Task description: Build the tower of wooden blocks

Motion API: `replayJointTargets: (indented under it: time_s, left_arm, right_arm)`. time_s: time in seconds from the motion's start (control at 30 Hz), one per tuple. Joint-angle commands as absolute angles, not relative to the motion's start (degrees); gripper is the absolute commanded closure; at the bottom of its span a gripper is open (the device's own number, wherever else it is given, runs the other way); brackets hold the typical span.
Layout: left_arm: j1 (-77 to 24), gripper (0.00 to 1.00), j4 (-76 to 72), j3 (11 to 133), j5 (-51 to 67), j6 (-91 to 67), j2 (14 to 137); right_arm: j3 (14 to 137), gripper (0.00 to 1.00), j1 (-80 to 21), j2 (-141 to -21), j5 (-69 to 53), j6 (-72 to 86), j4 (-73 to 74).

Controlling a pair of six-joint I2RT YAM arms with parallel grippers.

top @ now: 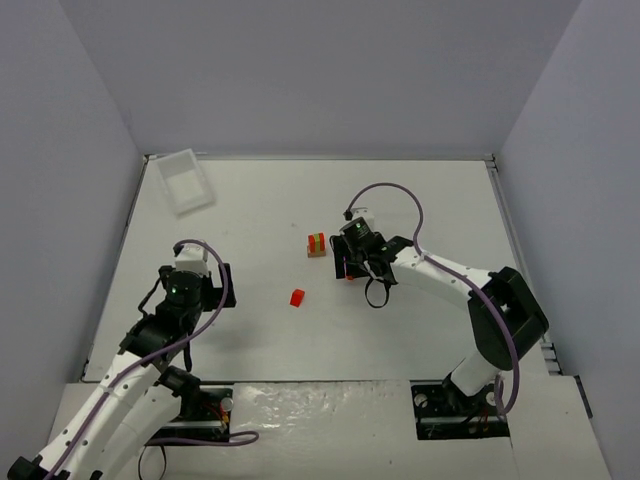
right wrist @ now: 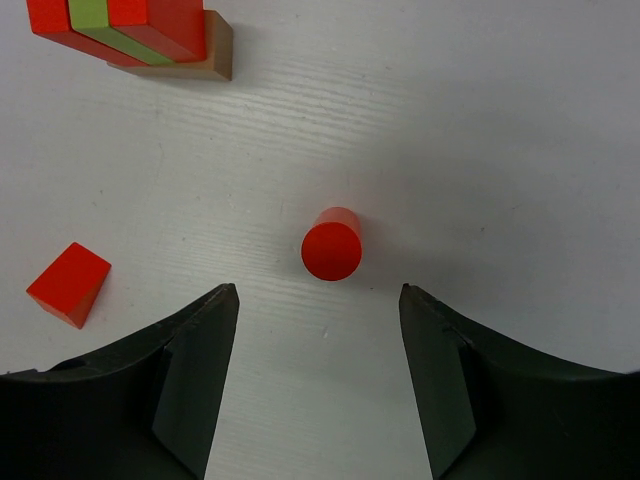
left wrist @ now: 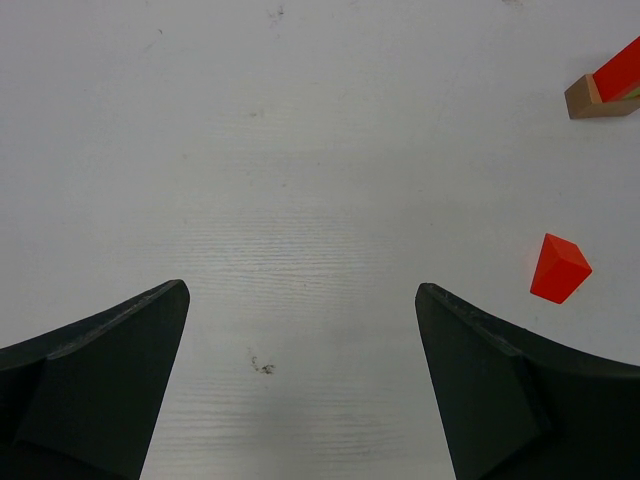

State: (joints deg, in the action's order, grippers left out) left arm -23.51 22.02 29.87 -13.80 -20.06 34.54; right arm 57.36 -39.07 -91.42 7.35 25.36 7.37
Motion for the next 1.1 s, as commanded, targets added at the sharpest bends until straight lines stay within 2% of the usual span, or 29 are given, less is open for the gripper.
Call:
replayJointTargets:
  time_s: [0.0,0.63,1.07]
  left_arm:
    - [-23.6,0.04,18.9,32.9,-13.3,-19.7,35.4]
    - [-23.6,0.04,18.9,33.0,-12.5,-19.8,36.9]
    - [-23.6,0.04,18.8,33.0,-12.4,-19.8,36.9]
  right_arm:
    - [60.8,0.40,-38.7,-91.8,8.1,26.8,7.4]
    - [63.6,0.50,-38.1,-96.9,9.8,28.3,7.5]
    - [64.5,0.63,-38.0,-98.0,10.8,28.1,7.5]
